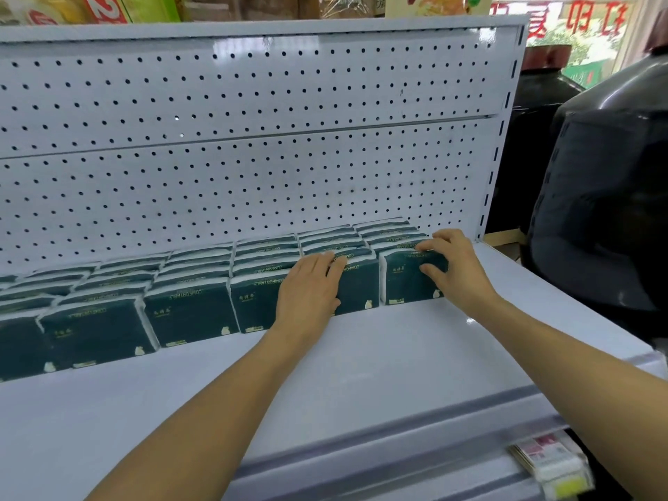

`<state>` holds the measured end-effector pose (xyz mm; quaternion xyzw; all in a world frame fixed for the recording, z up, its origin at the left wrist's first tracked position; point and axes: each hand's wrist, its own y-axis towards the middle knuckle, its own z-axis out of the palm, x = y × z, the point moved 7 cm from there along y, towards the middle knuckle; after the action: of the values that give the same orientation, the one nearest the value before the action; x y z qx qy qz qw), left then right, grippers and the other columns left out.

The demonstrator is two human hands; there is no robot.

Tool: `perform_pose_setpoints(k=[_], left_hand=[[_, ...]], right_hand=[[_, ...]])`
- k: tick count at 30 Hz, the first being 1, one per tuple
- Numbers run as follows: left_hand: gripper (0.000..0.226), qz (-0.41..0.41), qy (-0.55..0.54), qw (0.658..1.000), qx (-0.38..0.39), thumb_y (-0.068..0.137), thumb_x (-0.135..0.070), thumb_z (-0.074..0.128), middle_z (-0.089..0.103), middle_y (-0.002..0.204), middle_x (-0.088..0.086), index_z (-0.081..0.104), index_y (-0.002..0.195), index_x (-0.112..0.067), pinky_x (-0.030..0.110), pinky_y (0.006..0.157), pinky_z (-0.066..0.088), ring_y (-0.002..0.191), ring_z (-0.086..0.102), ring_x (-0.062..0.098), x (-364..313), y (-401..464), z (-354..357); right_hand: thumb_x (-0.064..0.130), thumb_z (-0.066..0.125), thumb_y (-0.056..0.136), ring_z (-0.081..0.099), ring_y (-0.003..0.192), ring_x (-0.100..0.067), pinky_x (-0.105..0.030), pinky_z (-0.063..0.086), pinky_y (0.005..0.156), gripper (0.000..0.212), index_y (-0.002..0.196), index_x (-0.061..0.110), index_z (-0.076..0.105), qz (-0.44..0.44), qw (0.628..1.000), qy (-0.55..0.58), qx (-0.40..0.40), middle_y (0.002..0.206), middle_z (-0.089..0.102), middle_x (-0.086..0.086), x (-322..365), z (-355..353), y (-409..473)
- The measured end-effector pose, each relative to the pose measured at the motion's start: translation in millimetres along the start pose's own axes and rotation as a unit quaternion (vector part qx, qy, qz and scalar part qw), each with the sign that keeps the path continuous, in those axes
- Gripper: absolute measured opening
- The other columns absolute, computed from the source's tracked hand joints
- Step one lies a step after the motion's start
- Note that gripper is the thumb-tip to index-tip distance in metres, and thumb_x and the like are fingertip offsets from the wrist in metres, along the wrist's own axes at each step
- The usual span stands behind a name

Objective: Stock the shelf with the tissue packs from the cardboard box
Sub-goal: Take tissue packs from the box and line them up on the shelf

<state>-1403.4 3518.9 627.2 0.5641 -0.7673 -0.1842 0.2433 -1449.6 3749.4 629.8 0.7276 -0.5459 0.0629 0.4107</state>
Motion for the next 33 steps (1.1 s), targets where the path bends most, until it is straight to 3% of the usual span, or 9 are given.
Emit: perform_pose_setpoints(k=[6,11,14,17,22,28,33], left_hand=[[0.068,-0.004,-0.012,1.000,0.022,0.077,-0.020,0.078,0.054,0.137,0.004,0.050,0.139,-0.014,0.035,0.106,0.039,0.126,0.050,0.026,-3.7,-0.8,-1.8],[0.070,-0.016,0.002,1.000,0.026,0.073,-0.024,0.082,0.058,0.131,0.002,0.052,0.136,-0.016,0.035,0.105,0.039,0.120,0.054,0.024,-3.4,-1.2,-4.2],[0.075,-0.010,0.016,0.999,0.041,0.087,-0.040,0.067,0.040,0.148,-0.001,0.030,0.149,-0.021,0.038,0.118,0.018,0.137,0.036,0.021,-8.9,-3.0,-11.7],[0.081,-0.041,0.024,0.998,0.039,0.092,-0.052,0.055,0.018,0.161,0.000,0.012,0.155,-0.023,0.045,0.122,0.004,0.149,0.015,0.021,-13.0,-14.6,-30.0],[0.077,-0.058,-0.017,0.997,-0.056,0.084,-0.050,0.067,0.042,0.151,0.007,0.039,0.148,-0.017,0.053,0.117,0.026,0.138,0.041,0.029,-18.3,-68.1,-68.6],[0.066,-0.102,-0.059,0.988,-0.096,0.092,-0.057,0.042,0.045,0.148,0.004,0.036,0.147,-0.022,0.046,0.107,0.040,0.127,0.048,0.023,-24.2,-164.5,-114.4],[0.068,-0.175,-0.029,0.983,-0.056,0.092,-0.058,0.043,0.044,0.148,0.005,0.034,0.149,-0.022,0.048,0.104,0.043,0.126,0.050,0.027,-11.3,-264.0,-140.7]], right_hand=[[0.009,0.065,0.090,0.037,0.122,-0.015,-0.021,0.037,0.097,0.034,0.122,0.018,0.061,-0.015,1.000,0.000,0.012,0.134,0.041,0.000,4.7,4.4,1.4],[0.012,0.065,0.091,0.035,0.126,-0.018,-0.033,0.043,0.103,0.037,0.126,0.019,0.058,-0.009,0.999,-0.033,0.010,0.139,0.039,-0.002,6.6,5.0,-0.6],[0.020,0.064,0.092,0.027,0.137,-0.023,-0.043,0.038,0.107,0.046,0.135,0.022,0.050,-0.004,0.996,-0.087,0.008,0.150,0.032,-0.006,14.9,-0.9,-6.6],[0.035,0.062,0.091,0.024,0.141,-0.027,-0.048,0.026,0.114,0.062,0.146,0.022,0.037,-0.079,0.979,-0.186,-0.001,0.154,0.029,-0.007,41.5,-7.8,-26.5],[0.041,0.061,0.090,0.042,0.130,-0.030,-0.052,0.038,0.106,0.062,0.143,0.020,0.038,-0.196,0.961,-0.191,-0.029,0.146,0.042,-0.009,89.2,-22.9,-83.8],[0.042,0.053,0.095,0.056,0.115,-0.027,-0.040,0.052,0.080,0.051,0.140,0.020,0.044,-0.227,0.968,-0.105,-0.019,0.138,0.052,-0.006,134.9,-19.1,-162.9],[0.046,0.041,0.093,0.055,0.117,-0.029,-0.042,0.049,0.089,0.054,0.139,0.018,0.045,-0.279,0.957,-0.076,0.030,0.137,0.053,-0.008,188.4,11.7,-229.9]])
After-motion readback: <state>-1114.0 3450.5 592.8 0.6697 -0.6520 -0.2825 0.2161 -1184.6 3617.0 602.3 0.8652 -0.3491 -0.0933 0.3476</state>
